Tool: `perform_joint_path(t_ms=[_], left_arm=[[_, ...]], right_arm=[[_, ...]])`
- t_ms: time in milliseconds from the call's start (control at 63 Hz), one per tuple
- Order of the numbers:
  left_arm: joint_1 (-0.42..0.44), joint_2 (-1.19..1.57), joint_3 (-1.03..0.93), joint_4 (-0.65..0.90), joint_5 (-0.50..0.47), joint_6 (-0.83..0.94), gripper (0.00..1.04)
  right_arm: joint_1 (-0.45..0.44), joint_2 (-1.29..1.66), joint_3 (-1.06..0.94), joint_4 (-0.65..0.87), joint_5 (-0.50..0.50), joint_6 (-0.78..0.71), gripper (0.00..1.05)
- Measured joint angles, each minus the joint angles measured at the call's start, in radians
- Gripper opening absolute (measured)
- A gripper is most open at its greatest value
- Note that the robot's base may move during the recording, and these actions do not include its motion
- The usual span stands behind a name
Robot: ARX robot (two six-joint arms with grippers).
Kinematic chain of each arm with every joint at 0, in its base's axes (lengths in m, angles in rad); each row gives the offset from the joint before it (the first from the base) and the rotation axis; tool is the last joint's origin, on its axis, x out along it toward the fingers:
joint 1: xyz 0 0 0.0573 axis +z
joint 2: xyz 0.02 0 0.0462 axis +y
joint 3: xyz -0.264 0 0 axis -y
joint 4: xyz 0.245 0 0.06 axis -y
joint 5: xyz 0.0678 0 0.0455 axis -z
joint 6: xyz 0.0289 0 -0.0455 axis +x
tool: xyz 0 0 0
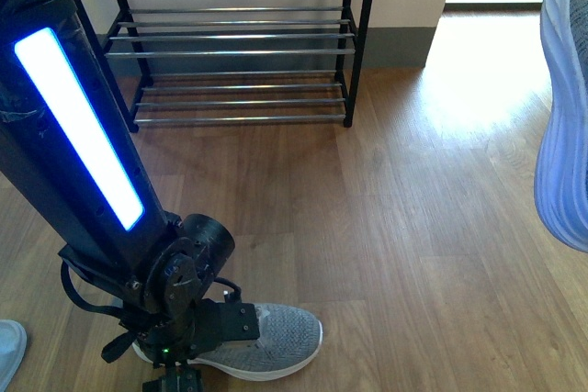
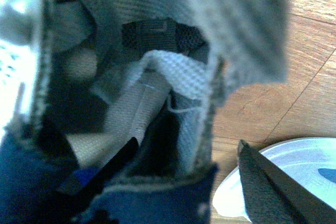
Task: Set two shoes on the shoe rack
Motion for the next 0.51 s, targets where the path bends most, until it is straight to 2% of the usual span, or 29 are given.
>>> perform_joint_path(t_ms=[349, 508], left_arm=[[0.007, 0.002, -0.010, 0.079, -0.023, -0.026, 0.03], [0.006, -0.017, -0.050, 0.140, -0.022, -0.057, 0.02]], right_arm=[[0.000, 0.000, 0.000, 0.000, 0.000, 0.000, 0.02], [0.000, 0.000, 0.000, 0.000, 0.000, 0.000, 0.02]])
